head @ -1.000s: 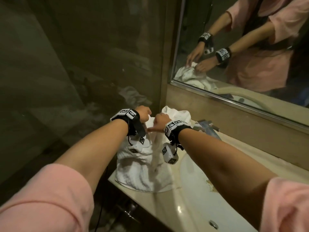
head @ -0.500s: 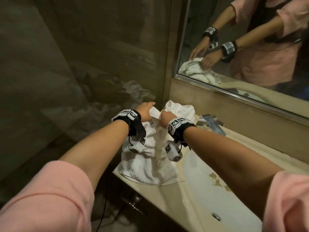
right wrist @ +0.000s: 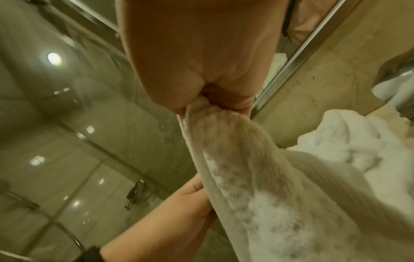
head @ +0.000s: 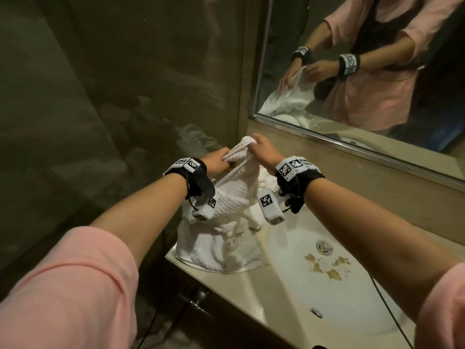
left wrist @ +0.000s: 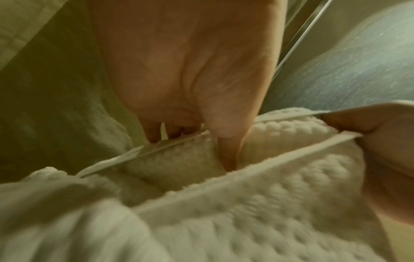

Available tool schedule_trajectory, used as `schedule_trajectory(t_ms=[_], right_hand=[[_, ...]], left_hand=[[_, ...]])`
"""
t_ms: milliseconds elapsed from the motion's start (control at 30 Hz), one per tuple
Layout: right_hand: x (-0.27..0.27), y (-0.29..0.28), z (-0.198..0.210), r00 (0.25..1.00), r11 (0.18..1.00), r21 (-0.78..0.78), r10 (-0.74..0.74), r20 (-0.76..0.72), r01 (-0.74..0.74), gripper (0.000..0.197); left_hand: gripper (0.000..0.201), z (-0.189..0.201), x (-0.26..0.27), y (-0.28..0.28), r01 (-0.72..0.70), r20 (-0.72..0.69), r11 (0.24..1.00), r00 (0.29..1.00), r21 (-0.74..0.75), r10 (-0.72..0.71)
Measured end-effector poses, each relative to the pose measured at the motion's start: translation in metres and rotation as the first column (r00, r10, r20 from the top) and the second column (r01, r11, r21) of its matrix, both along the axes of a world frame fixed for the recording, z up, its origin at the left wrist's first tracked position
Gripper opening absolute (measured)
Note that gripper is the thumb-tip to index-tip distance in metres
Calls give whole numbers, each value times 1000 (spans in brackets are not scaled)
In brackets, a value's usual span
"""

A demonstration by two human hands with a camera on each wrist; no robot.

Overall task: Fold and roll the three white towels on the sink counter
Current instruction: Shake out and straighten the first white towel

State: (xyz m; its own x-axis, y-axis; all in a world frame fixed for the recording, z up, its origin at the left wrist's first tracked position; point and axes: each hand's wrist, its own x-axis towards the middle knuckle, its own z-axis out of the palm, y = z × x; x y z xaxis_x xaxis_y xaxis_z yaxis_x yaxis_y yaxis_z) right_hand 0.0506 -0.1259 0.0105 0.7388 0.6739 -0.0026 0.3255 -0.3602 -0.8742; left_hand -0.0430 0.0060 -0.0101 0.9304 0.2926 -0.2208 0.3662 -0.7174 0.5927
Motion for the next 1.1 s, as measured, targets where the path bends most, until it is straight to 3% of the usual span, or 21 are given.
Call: schedule_trajectory(t_ms=[200, 300, 400, 533, 733, 867, 1000, 1100], right_hand=[[7, -50, 60, 966, 933, 250, -248, -81, 260, 19], [7, -81, 95, 938, 859, 378, -327, -117, 346, 25], [3, -116, 134, 928, 827, 435, -369, -59, 357, 24], [-6, -173, 181, 920, 790, 515, -392, 7, 333, 31], [-14, -275, 231, 870, 661, 667, -491, 37, 344, 22], [-26, -345, 269, 780, 587, 722, -617, 105, 367, 22], [-36, -416, 290, 624, 540, 713, -760, 183, 447, 29], [-45, -462, 294, 568, 507, 722, -800, 191, 471, 26]], left_hand=[[33, 70, 3, -24, 170, 117, 985, 979, -28, -165], [19, 111, 1, -47, 256, 176, 954, 958, -157, -229], [30, 148, -2, -80, 303, 202, 912, 946, -275, -253], [18, 196, -4, -130, 360, 235, 824, 930, -437, -282], [27, 259, 5, -215, 529, 344, 733, 845, -427, -410], [26, 292, 12, -283, 628, 430, 649, 774, -430, -464], [42, 305, 19, -350, 710, 479, 558, 703, -430, -525], [51, 307, 25, -395, 752, 488, 536, 658, -385, -573]])
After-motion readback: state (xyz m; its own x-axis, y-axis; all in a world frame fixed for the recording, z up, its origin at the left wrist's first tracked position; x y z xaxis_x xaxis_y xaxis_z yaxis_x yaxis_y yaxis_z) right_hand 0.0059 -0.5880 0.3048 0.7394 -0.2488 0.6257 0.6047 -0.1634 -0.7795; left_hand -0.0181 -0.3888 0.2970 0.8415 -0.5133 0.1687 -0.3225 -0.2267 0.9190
